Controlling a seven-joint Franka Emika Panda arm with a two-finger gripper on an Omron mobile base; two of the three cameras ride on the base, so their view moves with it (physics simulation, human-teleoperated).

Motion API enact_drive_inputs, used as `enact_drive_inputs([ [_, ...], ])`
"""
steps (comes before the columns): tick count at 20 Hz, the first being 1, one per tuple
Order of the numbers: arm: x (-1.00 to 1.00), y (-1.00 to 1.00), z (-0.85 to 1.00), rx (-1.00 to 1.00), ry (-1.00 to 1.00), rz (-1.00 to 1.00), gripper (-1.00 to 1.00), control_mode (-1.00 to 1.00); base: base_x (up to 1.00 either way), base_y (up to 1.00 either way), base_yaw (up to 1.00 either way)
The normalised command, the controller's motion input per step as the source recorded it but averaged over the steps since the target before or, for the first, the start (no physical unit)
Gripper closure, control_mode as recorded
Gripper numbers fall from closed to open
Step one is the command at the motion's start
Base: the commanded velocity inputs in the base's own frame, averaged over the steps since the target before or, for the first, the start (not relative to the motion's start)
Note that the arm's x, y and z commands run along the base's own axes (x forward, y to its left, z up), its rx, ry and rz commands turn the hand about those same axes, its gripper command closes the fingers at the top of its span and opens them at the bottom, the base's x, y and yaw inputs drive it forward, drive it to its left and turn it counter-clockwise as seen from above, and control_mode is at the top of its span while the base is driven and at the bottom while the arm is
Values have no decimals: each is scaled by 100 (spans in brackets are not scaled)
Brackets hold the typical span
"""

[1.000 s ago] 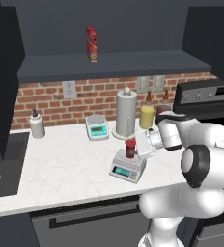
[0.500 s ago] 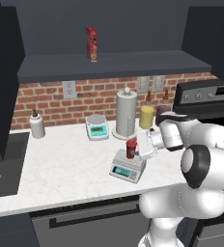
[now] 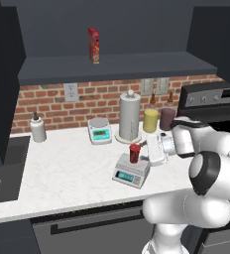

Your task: Pick the yogurt and place it on the digital scale for weighing, and close the cabinet.

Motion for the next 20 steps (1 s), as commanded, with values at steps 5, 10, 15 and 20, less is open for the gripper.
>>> enact_drive_inputs([
  [5, -20, -29, 0, 2, -12, -4, -100, -100, 0, 0, 0],
  [10, -51, -27, 22, 5, -29, -7, -100, -100, 0, 0, 0],
  [15, -57, -15, 45, 3, -38, -6, -100, -100, 0, 0, 0],
  [20, -56, -23, 58, 12, -34, -5, -100, -100, 0, 0, 0],
])
